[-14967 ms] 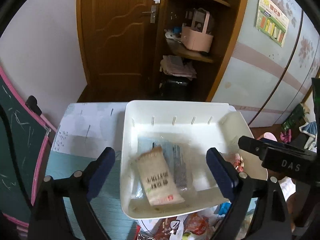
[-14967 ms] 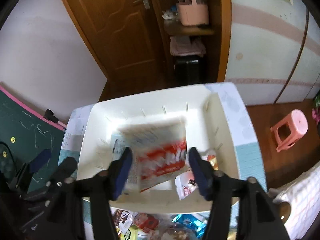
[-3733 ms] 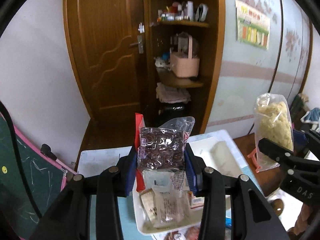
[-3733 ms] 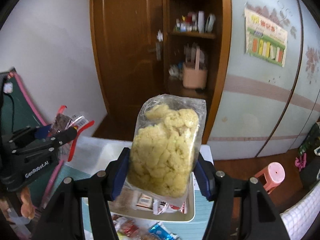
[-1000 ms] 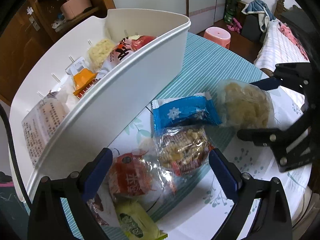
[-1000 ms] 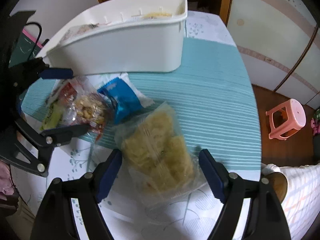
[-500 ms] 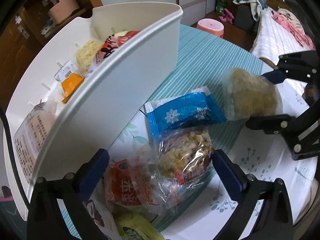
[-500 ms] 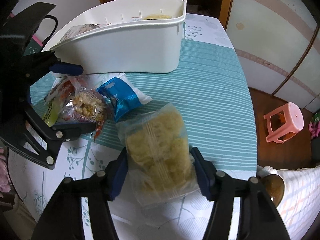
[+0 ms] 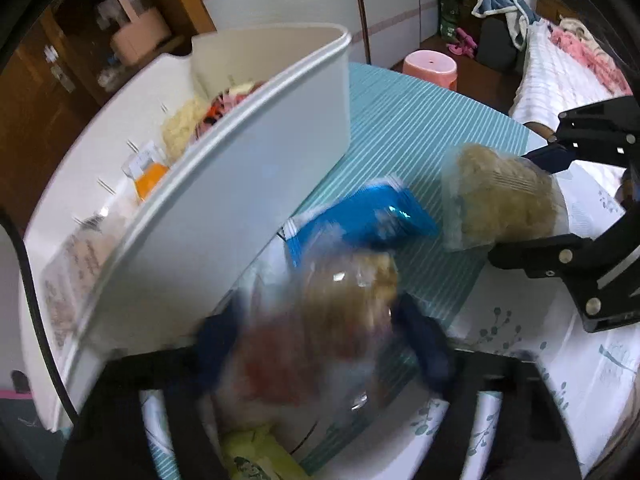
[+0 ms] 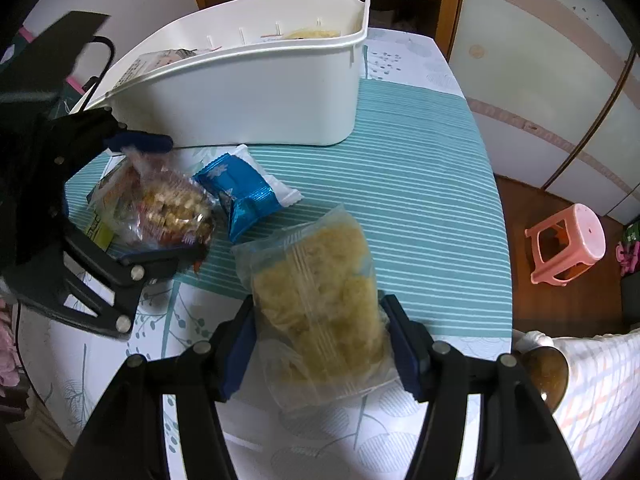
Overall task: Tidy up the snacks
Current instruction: 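Grasp the second puffs bag with right tool while left tool grasps the red-printed peanut bag, then carry both bags over the white basket and open both tools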
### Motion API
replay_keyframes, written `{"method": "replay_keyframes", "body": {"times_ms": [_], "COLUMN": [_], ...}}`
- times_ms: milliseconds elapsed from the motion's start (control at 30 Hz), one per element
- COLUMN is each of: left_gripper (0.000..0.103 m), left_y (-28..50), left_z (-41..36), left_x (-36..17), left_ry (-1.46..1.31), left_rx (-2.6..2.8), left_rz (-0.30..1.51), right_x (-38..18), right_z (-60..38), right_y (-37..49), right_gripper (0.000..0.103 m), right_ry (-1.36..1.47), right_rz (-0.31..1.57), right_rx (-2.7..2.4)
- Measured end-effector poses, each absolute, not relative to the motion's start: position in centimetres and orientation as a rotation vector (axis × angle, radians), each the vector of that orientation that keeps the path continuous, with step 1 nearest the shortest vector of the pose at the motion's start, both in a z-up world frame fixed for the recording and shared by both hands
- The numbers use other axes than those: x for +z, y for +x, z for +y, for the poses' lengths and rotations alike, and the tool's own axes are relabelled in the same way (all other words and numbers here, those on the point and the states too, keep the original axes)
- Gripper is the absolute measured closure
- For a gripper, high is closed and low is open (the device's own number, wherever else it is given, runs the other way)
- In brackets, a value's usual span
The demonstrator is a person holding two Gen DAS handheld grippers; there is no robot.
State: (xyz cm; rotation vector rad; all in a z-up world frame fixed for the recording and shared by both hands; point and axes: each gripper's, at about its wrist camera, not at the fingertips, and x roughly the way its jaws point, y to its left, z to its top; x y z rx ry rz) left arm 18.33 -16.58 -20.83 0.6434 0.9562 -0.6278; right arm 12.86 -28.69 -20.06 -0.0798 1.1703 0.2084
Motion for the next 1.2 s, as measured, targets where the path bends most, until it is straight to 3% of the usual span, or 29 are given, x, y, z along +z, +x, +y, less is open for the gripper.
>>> {"method": "replay_keyframes", "body": {"times_ms": [167,367,933,1200], "left_gripper": [0.082,0.083,0.083,0.083], "left_y": [18.0,16.4,17.7,16.2], "left_z": [-16.6,-16.6,-9.8,-7.6], "left_x": [-19.5,-20.0,-18.6,-15.0], "left_ry": [0.591,0.596,0.167,0.070], "left_rx": [-0.615,-0.591,-0.548,-0.535], "left_rz": [0.958,0.973,1.086,1.035], "right_x": [-20.0,-19.9,-18.1,-15.7], "right_z": [-28.5,-28.0,-27.6,-26.5], "right_y": [12.7,12.3,11.1,9.8], "right_gripper": [0.044,0.047,0.048,0.048], "right_ry": [-0.067,-0.048,-0.025,0.011], "right_rz": [1.169,1.181,1.127,1.095], "right_rx": [0.196,0.205,0.204,0.240]}}
